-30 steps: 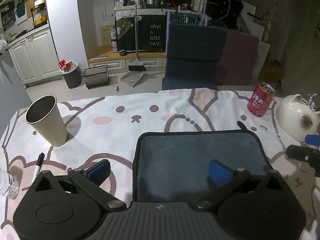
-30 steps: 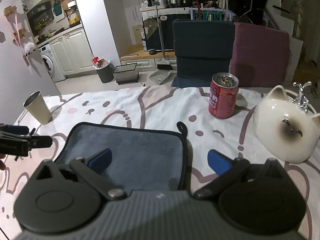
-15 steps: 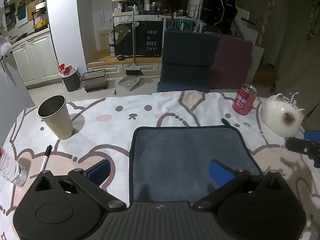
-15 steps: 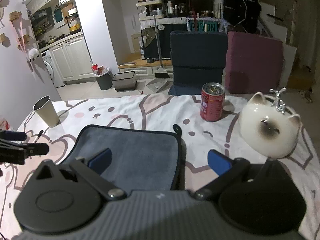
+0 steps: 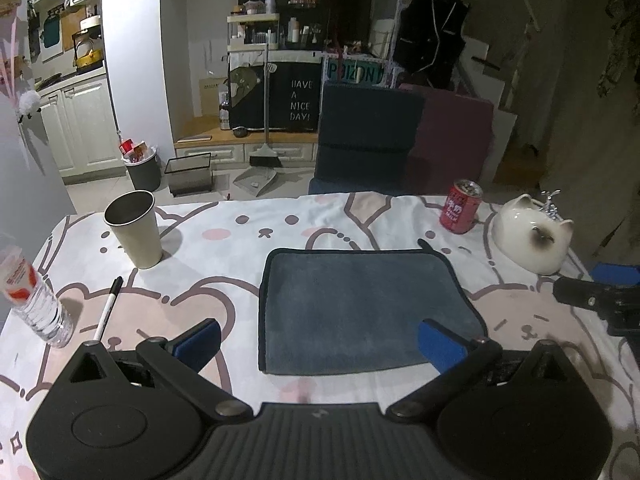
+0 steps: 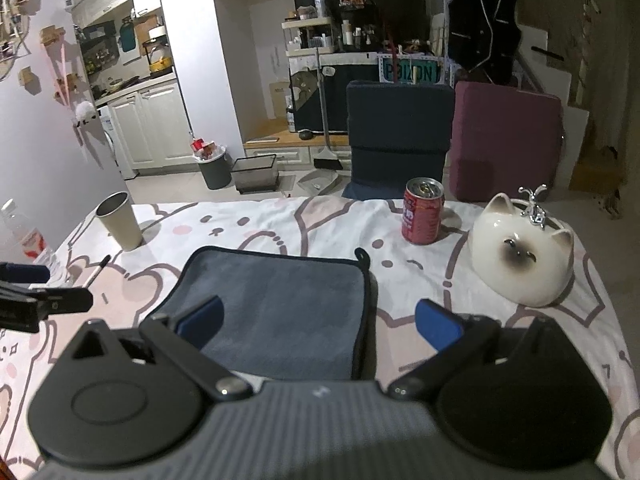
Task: Fold towel
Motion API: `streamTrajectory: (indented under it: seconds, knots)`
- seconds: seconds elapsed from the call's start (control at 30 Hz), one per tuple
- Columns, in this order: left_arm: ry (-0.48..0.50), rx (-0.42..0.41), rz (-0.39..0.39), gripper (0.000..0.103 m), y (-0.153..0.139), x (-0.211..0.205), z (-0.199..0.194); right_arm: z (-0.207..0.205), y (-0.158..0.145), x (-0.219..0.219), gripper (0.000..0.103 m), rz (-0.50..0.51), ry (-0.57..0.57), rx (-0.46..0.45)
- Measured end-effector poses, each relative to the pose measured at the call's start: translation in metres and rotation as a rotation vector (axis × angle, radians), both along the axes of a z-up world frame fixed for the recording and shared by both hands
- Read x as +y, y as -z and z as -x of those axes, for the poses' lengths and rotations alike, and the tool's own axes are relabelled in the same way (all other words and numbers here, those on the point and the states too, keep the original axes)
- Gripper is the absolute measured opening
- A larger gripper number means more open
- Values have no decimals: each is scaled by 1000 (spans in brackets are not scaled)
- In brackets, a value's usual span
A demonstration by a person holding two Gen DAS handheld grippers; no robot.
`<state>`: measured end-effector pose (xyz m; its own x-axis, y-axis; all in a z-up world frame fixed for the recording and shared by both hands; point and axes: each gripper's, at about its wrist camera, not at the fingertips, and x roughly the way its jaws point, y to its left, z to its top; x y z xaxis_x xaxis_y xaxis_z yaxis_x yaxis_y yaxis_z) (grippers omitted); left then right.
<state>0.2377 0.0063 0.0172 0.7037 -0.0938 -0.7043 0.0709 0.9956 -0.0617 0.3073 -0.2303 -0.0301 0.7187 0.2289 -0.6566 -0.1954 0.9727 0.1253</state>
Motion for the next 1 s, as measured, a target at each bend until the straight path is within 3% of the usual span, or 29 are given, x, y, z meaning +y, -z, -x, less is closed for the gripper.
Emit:
streamTrajectory:
  seconds: [0.53,1.0]
  knots:
    - [64,-98,40,103,-26,3,76,64,-18,9,103,0,-40,-41]
    - [102,-154,6,103,-29,-1,125,124,-27,7,103,-2,-50,-95]
